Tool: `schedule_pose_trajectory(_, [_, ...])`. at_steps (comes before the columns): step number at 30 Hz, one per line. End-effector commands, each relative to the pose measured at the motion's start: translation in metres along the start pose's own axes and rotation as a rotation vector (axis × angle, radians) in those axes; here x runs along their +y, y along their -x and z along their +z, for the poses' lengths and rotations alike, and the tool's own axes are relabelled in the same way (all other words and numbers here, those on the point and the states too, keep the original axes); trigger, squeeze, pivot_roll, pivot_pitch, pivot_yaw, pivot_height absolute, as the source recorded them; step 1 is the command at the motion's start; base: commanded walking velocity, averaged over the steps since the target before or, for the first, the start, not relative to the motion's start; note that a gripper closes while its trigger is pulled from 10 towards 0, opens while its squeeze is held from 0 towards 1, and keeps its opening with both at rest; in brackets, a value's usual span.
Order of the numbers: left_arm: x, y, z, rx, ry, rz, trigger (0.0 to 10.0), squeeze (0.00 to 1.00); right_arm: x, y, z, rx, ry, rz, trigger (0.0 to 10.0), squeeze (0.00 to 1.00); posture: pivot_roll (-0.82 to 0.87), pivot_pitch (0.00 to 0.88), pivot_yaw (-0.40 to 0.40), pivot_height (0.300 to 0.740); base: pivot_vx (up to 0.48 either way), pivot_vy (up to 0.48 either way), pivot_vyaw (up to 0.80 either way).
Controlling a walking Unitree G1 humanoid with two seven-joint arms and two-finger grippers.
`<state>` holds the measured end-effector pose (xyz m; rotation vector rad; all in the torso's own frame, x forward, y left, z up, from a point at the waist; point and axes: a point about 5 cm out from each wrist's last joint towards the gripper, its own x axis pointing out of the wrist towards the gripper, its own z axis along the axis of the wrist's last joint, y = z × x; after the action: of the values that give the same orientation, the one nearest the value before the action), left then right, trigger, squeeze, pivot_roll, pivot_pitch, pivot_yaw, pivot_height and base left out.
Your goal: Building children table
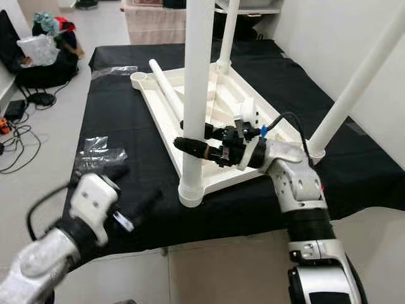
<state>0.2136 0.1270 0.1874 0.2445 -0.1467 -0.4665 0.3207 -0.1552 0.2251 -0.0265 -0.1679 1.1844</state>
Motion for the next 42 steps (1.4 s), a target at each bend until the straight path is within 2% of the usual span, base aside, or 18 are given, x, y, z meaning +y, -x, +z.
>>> schedule_pose_trajectory(1, [0.009,-0.002,-0.003,0.009,-0.013,0.033,10.0,0.00,-0.006,0.007,-0.019,0.088,-0.018,-0.182,0.0,0.00,0.07,0.082,-0.045,0.740,0.000,0.000,0.00])
schedule_pose_trajectory(4, [0.013,-0.003,-0.002,0.003,-0.027,0.040,10.0,0.00,-0.007,0.008,-0.021,0.088,-0.004,-0.244,0.0,0.00,0.07,0.083,-0.046,0.740,0.000,0.000,0.00])
schedule_pose_trajectory(7, [0.013,-0.003,-0.002,0.003,-0.027,0.040,10.0,0.00,-0.007,0.008,-0.021,0.088,-0.004,-0.244,0.0,0.00,0.07,0.083,-0.046,0.740,0.000,0.000,0.00])
schedule_pose_trajectory(11, [0.010,-0.004,-0.002,-0.002,-0.018,0.035,10.0,0.00,-0.001,0.012,-0.026,0.092,0.006,-0.396,0.0,0.00,0.06,0.085,-0.040,0.740,0.000,0.000,0.00])
schedule_pose_trajectory(14, [0.007,-0.005,-0.002,-0.003,-0.010,0.029,10.0,0.00,0.000,0.014,-0.029,0.106,0.008,-0.451,0.0,0.00,0.06,0.085,-0.040,0.740,0.000,0.000,0.00])
schedule_pose_trajectory(19, [0.003,-0.005,-0.002,-0.004,0.004,0.022,10.0,0.00,-0.001,0.014,-0.036,0.133,0.012,-0.561,0.0,0.00,0.06,0.086,-0.040,0.740,0.000,0.000,0.00])
schedule_pose_trajectory(21, [0.001,-0.005,-0.002,-0.006,0.010,0.017,10.0,0.00,-0.005,0.012,-0.039,0.149,0.021,-0.682,0.0,0.00,0.06,0.086,-0.041,0.740,0.000,0.000,0.00])
schedule_pose_trajectory(24, [0.000,-0.005,-0.003,-0.006,0.011,0.014,10.0,0.00,-0.006,0.011,-0.040,0.158,0.022,-0.729,0.0,0.00,0.06,0.086,-0.041,0.740,0.000,0.000,0.00])
schedule_pose_trajectory(25, [-0.001,-0.005,-0.003,-0.007,0.014,0.013,10.0,0.00,-0.007,0.007,-0.040,0.166,0.022,-0.784,0.0,0.00,0.06,0.084,-0.041,0.740,0.000,0.000,0.00])
schedule_pose_trajectory(26, [-0.001,-0.005,-0.003,-0.007,0.014,0.013,10.0,0.00,-0.007,0.007,-0.040,0.166,0.022,-0.784,0.0,0.00,0.06,0.084,-0.041,0.740,0.000,0.000,0.00])
schedule_pose_trajectory(28, [-0.002,-0.005,-0.003,-0.008,0.019,0.011,10.0,0.00,-0.007,0.000,-0.040,0.198,0.070,-0.886,0.0,0.00,0.06,0.082,-0.045,0.740,0.000,0.000,0.00])
schedule_pose_trajectory(29, [-0.002,-0.005,-0.003,-0.008,0.019,0.011,10.0,0.00,-0.007,0.000,-0.040,0.198,0.070,-0.886,0.0,0.00,0.06,0.082,-0.045,0.740,0.000,0.000,0.00])
schedule_pose_trajectory(31, [-0.003,-0.005,-0.002,-0.009,0.020,0.012,10.0,0.00,-0.005,-0.003,-0.040,0.217,0.083,-1.007,0.0,0.00,0.06,0.081,-0.045,0.740,0.000,0.000,0.00])
schedule_pose_trajectory(33, [-0.003,-0.005,-0.002,-0.009,0.020,0.012,10.0,0.00,-0.005,-0.003,-0.040,0.217,0.083,-1.007,0.0,0.00,0.06,0.081,-0.045,0.740,0.000,0.000,0.00])
schedule_pose_trajectory(35, [-0.004,-0.005,-0.003,-0.008,0.022,0.008,10.0,0.00,-0.004,-0.006,-0.037,0.216,0.090,-1.152,0.0,0.00,0.06,0.079,-0.046,0.740,0.000,0.000,0.00])
schedule_pose_trajectory(36, [-0.004,-0.005,-0.003,-0.008,0.022,0.008,10.0,0.00,-0.004,-0.006,-0.037,0.216,0.090,-1.152,0.0,0.00,0.06,0.079,-0.046,0.740,0.000,0.000,0.00])
schedule_pose_trajectory(38, [-0.005,-0.005,-0.003,-0.007,0.026,0.006,10.0,0.00,-0.005,-0.014,-0.033,0.207,0.103,-1.268,0.0,0.00,0.07,0.075,-0.050,0.740,0.000,0.000,0.00])
schedule_pose_trajectory(42, [-0.007,-0.005,-0.002,-0.009,0.029,0.006,10.0,0.00,-0.009,-0.020,-0.033,0.200,0.081,-1.336,0.0,0.00,0.07,0.072,-0.056,0.740,0.000,0.000,0.00])
